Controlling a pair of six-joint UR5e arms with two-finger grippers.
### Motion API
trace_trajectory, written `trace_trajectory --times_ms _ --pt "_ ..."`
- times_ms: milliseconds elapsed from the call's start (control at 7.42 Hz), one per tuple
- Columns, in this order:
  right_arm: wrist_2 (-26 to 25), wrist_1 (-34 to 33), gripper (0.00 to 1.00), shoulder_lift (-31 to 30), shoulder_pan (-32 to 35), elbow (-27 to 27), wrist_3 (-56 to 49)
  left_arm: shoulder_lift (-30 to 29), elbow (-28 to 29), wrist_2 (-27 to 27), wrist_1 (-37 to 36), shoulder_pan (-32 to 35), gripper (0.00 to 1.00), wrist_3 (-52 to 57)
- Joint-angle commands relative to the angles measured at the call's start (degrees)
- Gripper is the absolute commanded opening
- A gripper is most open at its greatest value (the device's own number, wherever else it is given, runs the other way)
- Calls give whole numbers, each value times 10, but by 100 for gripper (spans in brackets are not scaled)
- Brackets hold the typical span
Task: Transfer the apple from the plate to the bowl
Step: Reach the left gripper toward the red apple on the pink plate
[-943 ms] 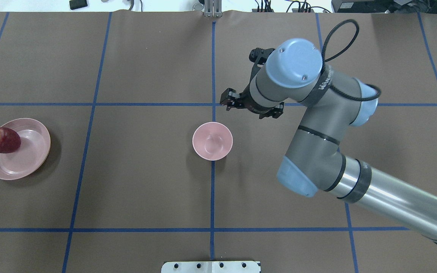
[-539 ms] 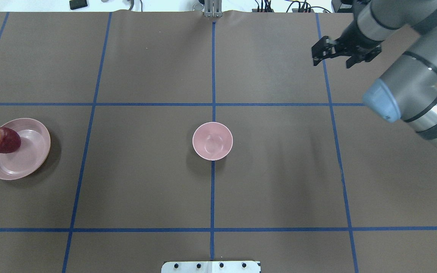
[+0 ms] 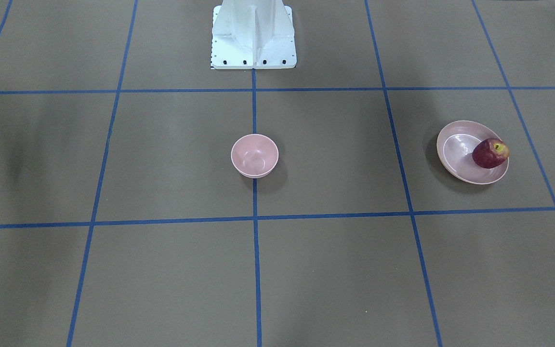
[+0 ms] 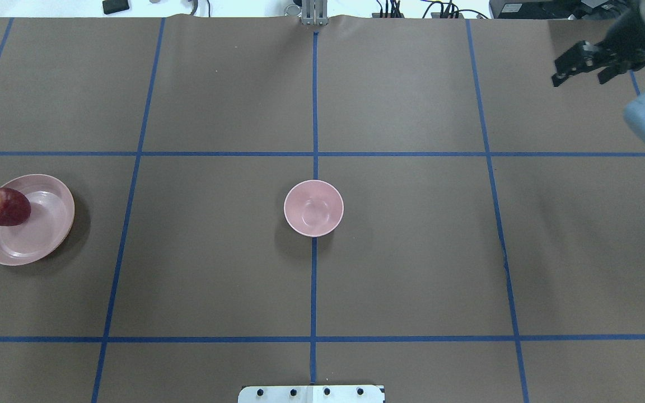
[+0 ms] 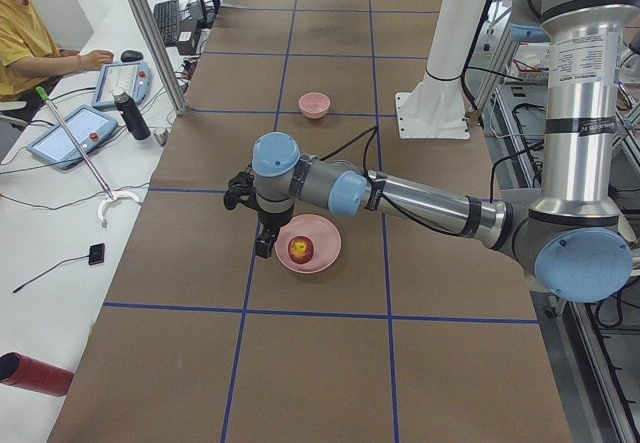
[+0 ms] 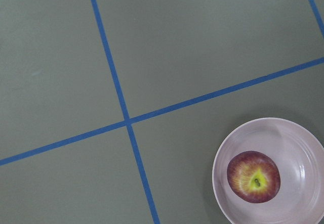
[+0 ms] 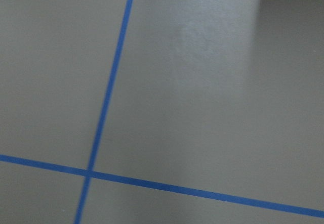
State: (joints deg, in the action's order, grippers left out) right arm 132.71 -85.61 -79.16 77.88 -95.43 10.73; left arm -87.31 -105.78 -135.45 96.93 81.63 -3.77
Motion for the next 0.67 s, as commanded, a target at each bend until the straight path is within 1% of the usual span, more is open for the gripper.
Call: trace_trajectory --times_ms 0,135,270,404,539 --pt "18 5 100 -78 55 1 -105 37 6 16 138 -68 98 -182" --pt "19 6 100 -84 60 0 -110 52 9 50 193 -108 98 -253" --pt "18 5 100 -84 60 1 -110 54 27 88 226 -152 98 -290" --pt "18 6 100 -86 60 -3 -109 53 57 98 267 -173 98 -310" --pt "18 6 100 -87 60 -3 -109 47 96 111 325 -190 99 -334"
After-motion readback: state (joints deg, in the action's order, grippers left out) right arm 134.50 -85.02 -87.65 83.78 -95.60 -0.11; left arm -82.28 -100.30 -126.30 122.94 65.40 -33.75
